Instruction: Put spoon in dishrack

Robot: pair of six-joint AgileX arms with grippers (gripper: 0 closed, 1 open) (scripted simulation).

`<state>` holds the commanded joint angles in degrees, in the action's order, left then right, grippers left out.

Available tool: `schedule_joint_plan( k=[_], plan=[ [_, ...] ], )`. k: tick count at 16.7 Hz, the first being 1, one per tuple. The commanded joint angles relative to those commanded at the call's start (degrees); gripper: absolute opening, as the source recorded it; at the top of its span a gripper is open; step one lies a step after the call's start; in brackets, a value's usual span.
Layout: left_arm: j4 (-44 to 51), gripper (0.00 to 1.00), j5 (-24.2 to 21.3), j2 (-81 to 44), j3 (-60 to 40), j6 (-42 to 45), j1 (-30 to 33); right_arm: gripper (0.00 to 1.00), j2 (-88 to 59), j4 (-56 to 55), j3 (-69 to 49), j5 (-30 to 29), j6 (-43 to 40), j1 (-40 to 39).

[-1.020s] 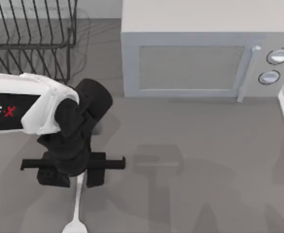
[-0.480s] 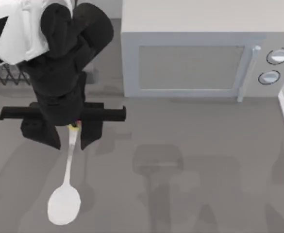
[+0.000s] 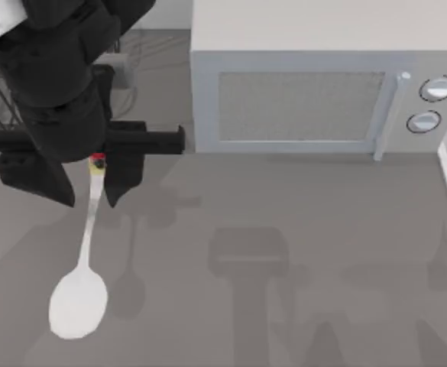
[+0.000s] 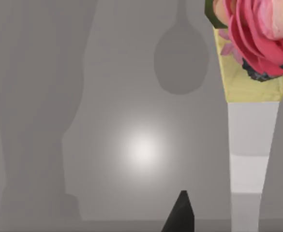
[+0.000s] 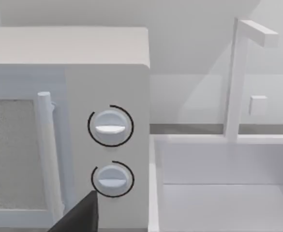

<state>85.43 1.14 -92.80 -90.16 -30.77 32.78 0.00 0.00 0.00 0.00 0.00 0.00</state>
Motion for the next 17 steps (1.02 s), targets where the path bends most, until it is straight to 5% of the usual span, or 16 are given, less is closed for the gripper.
schedule_joint_plan(
  k=[8, 17],
  plan=[
    [-9.0, 0.0, -1.69, 5.73, 3.34, 4.34, -6.11, 1.0, 0.0, 0.0, 0.0, 0.0, 0.0, 0.0],
    [-52.49, 0.0, -8.78, 28.05, 18.5, 21.95, -30.09, 1.0, 0.0, 0.0, 0.0, 0.0, 0.0, 0.0]
  ],
)
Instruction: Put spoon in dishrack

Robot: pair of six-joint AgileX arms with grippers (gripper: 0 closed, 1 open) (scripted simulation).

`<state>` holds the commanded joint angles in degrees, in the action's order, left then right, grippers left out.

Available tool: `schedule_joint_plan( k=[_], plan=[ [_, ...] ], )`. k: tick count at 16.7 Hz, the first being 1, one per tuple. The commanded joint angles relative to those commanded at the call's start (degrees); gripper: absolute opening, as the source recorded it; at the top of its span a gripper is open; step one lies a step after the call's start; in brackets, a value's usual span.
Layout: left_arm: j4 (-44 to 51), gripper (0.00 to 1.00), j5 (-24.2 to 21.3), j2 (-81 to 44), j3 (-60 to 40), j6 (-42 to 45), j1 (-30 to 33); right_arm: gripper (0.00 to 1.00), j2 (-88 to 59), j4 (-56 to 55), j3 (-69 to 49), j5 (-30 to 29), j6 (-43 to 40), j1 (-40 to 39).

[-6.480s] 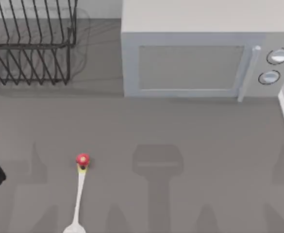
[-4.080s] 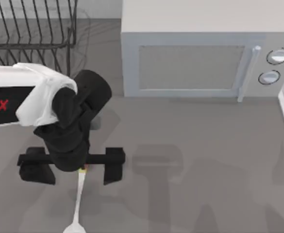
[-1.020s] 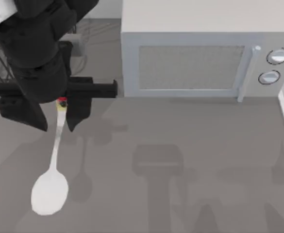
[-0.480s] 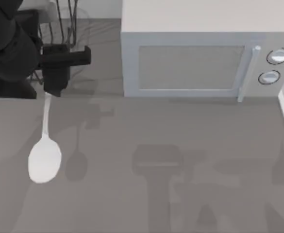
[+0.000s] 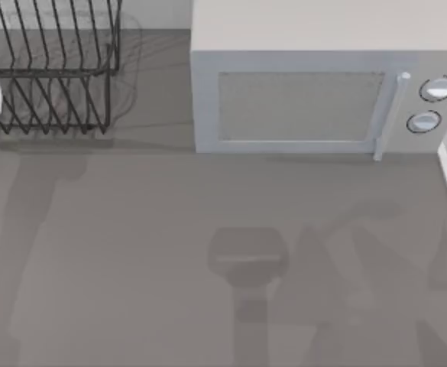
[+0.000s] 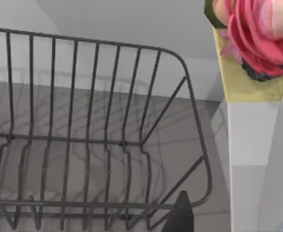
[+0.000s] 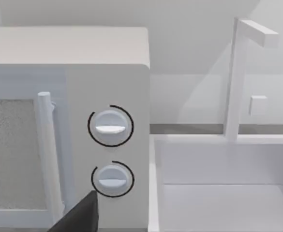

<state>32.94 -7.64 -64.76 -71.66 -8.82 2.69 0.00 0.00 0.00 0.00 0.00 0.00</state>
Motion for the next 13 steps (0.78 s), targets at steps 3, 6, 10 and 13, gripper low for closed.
schedule_joint_plan(
  k=[3, 6, 10, 13],
  plan=[
    [-12.05, 0.0, -2.32, 7.52, 4.59, 5.46, -7.3, 1.0, 0.0, 0.0, 0.0, 0.0, 0.0, 0.0],
    [-18.65, 0.0, -3.87, 12.57, 7.28, 8.82, -12.0, 1.0, 0.0, 0.0, 0.0, 0.0, 0.0, 0.0],
    [-20.01, 0.0, -4.22, 13.74, 7.86, 9.54, -13.07, 1.0, 0.0, 0.0, 0.0, 0.0, 0.0, 0.0],
    [-19.99, 0.0, -4.07, 13.47, 7.59, 9.58, -12.85, 1.0, 0.0, 0.0, 0.0, 0.0, 0.0, 0.0]
  ],
)
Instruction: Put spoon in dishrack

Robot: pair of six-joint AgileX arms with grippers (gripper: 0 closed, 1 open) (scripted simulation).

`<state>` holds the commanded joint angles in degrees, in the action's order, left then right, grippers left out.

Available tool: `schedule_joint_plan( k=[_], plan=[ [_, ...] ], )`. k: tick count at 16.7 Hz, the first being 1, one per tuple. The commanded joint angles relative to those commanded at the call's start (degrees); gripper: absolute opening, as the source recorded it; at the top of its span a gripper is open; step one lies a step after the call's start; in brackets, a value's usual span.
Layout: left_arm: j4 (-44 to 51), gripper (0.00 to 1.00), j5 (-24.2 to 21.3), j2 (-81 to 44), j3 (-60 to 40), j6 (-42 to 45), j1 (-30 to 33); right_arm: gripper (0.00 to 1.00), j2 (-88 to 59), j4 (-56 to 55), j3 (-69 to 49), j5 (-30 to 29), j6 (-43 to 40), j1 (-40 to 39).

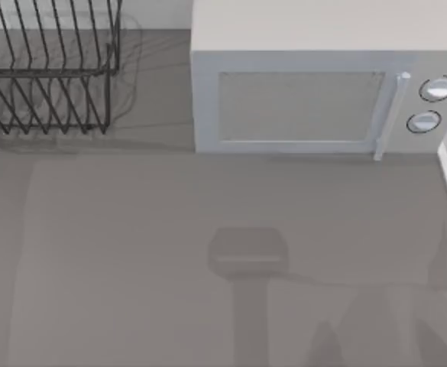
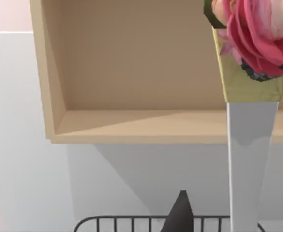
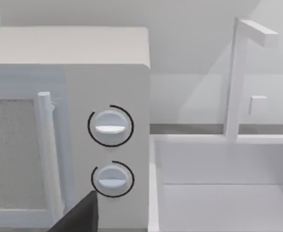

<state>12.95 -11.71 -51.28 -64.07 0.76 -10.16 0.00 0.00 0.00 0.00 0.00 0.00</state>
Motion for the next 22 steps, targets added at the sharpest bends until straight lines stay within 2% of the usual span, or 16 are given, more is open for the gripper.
schedule_joint_plan(
  k=[5, 13, 16, 19, 22],
  plan=[
    [-9.25, 0.0, 0.67, -8.96, 0.43, -0.06, 0.95, 1.0, 0.0, 0.0, 0.0, 0.0, 0.0, 0.0],
    [-44.47, 0.0, 3.72, -37.01, 6.42, 0.24, 4.28, 1.0, 0.0, 0.0, 0.0, 0.0, 0.0, 0.0],
    [-54.94, 0.0, 4.87, -44.84, 9.16, 0.24, 5.5, 1.0, 0.0, 0.0, 0.0, 0.0, 0.0, 0.0],
    [-60.03, 0.0, 5.58, -48.94, 10.94, 0.16, 6.25, 1.0, 0.0, 0.0, 0.0, 0.0, 0.0, 0.0],
    [-60.53, 0.0, 5.65, -49.3, 11.15, 0.14, 6.33, 1.0, 0.0, 0.0, 0.0, 0.0, 0.0, 0.0]
  ],
)
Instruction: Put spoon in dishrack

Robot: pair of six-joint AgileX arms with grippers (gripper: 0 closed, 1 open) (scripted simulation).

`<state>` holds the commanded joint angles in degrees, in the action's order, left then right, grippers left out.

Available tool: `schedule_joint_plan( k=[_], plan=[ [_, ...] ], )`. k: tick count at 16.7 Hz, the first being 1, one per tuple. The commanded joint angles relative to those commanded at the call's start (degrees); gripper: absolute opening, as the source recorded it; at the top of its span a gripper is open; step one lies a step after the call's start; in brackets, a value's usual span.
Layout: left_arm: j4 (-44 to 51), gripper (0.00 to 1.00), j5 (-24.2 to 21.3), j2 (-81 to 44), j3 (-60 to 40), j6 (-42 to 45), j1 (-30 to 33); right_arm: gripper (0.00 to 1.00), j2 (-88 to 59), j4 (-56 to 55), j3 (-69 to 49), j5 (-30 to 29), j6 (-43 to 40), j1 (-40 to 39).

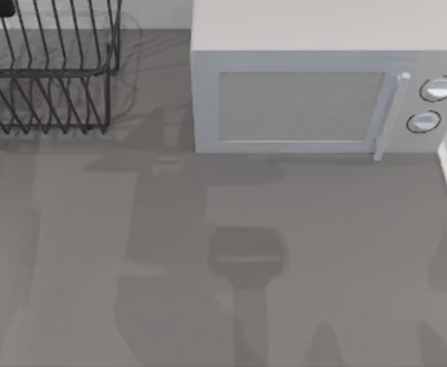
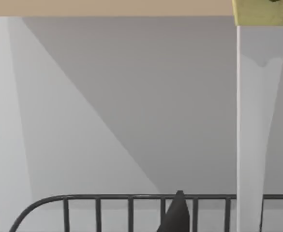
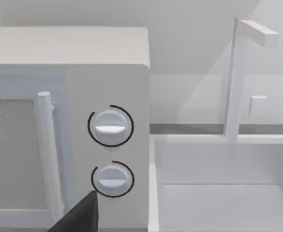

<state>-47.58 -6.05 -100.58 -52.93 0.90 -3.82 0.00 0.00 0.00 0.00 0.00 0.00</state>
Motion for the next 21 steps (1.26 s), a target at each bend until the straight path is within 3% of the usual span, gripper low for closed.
schedule_joint_plan(
  k=[2, 15, 21],
  plan=[
    [0.0, 0.0, 0.0, 0.0, 0.0, 0.0, 0.0, 1.0, 0.0, 0.0, 0.0, 0.0, 0.0, 0.0],
    [0.0, 0.98, 0.0, 0.0, 0.0, 0.0, 0.0, 1.0, 0.0, 0.0, 0.0, 0.0, 0.0, 0.0],
    [0.0, 1.0, 0.0, 0.0, 0.0, 0.0, 0.0, 1.0, 0.0, 0.0, 0.0, 0.0, 0.0, 0.0]
  ],
)
